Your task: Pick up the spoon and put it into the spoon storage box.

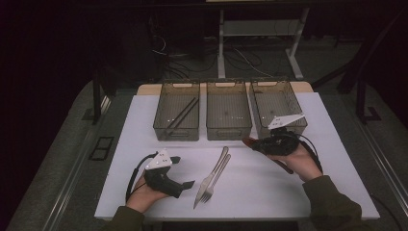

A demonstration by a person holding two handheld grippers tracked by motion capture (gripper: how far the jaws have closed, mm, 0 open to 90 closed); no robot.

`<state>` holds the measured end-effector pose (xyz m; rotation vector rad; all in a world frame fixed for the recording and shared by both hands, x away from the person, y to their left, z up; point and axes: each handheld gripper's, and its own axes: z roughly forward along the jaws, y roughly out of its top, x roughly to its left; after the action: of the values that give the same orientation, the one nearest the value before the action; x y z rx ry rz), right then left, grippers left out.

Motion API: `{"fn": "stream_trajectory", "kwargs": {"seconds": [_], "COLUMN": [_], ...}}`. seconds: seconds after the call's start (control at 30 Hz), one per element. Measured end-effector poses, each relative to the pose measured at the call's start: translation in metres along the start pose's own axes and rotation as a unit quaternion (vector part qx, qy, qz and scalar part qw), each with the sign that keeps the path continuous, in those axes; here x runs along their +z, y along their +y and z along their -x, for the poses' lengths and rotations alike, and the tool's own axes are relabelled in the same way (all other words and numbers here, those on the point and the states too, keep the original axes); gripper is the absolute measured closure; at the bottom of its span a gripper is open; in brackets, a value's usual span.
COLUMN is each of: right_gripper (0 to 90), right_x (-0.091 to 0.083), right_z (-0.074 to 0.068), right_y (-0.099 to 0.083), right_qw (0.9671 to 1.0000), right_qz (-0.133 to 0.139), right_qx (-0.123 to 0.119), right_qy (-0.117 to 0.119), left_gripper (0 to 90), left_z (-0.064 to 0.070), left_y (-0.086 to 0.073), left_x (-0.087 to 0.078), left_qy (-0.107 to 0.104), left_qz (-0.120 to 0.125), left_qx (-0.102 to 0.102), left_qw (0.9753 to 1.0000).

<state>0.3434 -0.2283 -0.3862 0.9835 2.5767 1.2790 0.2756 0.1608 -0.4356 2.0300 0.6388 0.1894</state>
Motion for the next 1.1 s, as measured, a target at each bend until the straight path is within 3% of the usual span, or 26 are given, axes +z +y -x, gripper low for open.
{"fn": "stream_trajectory", "kwargs": {"seconds": [0.33,0.67,1.1], "right_gripper": [79.4,79.4,79.4], "right_x": [0.005,0.013,0.033], "right_z": [0.006,0.011,0.025], "right_y": [0.02,0.053,0.095], "right_qw": [0.9998,0.9994,0.9987], "right_qz": [0.006,0.004,0.009], "right_qx": [0.009,0.005,0.025], "right_qy": [-0.018,-0.033,-0.044], "left_gripper": [0.0,0.0,0.0], "left_z": [-0.001,0.0,0.002], "left_y": [0.0,0.0,0.001], "left_x": [-0.001,0.001,0.001], "left_qy": [0.0,0.0,-0.003], "left_qz": [0.002,0.0,0.001], "left_qx": [-0.002,0.001,0.006], "left_qw": [1.0,1.0,1.0]}}
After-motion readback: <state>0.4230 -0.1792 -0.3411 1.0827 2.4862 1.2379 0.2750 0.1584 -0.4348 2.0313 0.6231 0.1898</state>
